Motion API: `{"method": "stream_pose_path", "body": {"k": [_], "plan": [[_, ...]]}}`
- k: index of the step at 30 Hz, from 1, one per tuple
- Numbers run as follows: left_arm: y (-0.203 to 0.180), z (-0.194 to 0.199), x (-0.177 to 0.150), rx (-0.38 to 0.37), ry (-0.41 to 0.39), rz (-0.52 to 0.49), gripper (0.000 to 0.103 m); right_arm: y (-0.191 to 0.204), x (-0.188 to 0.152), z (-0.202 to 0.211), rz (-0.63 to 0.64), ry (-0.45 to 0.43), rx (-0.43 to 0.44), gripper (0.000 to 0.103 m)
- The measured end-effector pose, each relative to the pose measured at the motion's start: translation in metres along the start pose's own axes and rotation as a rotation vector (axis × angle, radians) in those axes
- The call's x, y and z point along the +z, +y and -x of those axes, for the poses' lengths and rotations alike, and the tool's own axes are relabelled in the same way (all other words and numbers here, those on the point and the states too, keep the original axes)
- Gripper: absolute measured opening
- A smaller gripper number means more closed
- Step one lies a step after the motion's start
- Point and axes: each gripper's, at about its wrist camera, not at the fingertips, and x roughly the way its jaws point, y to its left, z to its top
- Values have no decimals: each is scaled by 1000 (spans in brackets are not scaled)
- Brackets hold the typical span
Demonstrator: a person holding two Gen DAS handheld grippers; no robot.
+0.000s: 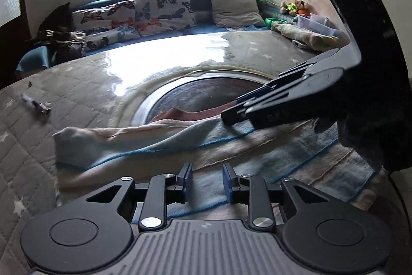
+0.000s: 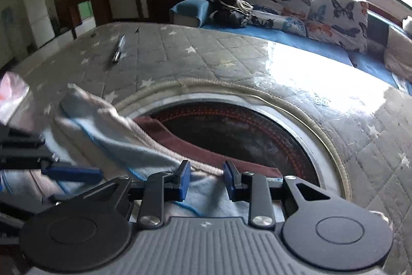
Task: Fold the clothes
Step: 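Lay the folded striped shirt down and open both tools above it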
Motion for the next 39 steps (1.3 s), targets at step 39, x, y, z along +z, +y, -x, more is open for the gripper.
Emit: {"method": "stream_pose_path", "body": {"k": [39], "plan": [[62,10,29,170,-76,124,12,-88,-46,66,-225,-25,-83,28]]}}
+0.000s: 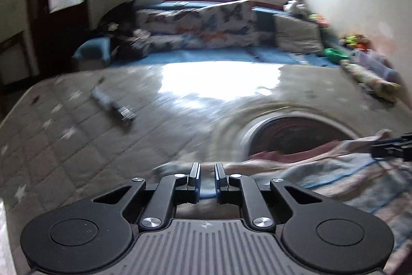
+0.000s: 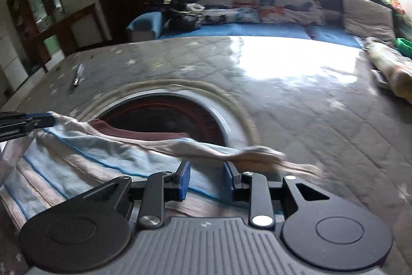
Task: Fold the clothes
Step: 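Lay the folded striped shirt down and open both tools above it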
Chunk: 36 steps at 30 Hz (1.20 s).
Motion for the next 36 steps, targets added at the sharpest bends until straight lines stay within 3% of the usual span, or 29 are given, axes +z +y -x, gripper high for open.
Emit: {"method": "stream_pose_path", "body": {"k": [4,8,15,16,18,19,20,29,36], "plan": [[-20,-20,4,-30,47,-58,12,-11,-2,-1,-22,3,-16,27],[-20,-42,1,34,75,-60,12,-17,-3,-7,-35,0,-22,27],[-4,-5,-4,66,43,-2,14,4,-3,9,46,-16,-12,34],[-2,3,-7,69,39,7,16,11,-4,13,65,-16,-1,34],[4,21,-15,83,45,33,32,22,-6,18,89,-16,19,35],[6,29,-21,98,53,44,48,30,-7,19,105,-12,35,36],[9,37,-27,115,62,55,52,38,-8,21,120,-8,50,38],[15,95,-84,169,88,190,69,121,-36,26,315,33,163,42],[9,106,-96,120,74,275,67,162,-66,24,418,49,167,43]]}}
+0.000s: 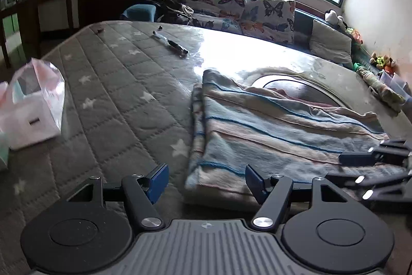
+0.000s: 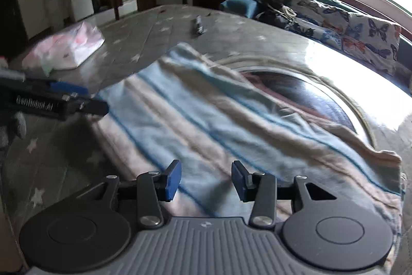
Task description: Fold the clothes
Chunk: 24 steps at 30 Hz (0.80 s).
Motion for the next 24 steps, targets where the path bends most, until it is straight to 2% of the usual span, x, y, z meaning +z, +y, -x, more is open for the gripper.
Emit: {"method": "stream_pose_path", "body": {"k": [4,7,9,10,13,20,24], "plan": [[2,-6,0,-25,25,47,53,5,-1,5,6,-20,-17,44],[4,-5,-2,-27,22,76,48,-2,1,15,-24,-38,-13,44],[9,-5,-2,-41,23,111,35,-10,3,22,-53,-54,-14,44],[11,-4,-1,-44,21,126,24,-14,4,26,-69,-62,-15,44],[12,3,1,-64,0,156,15,-29,8,36,-127,-84,-11,44],[-15,33,17,-132,-96,104,13,-55,16,53,-221,-120,-4,44],[-42,42,21,-165,-133,31,12,-65,30,56,-260,-136,42,44]]}}
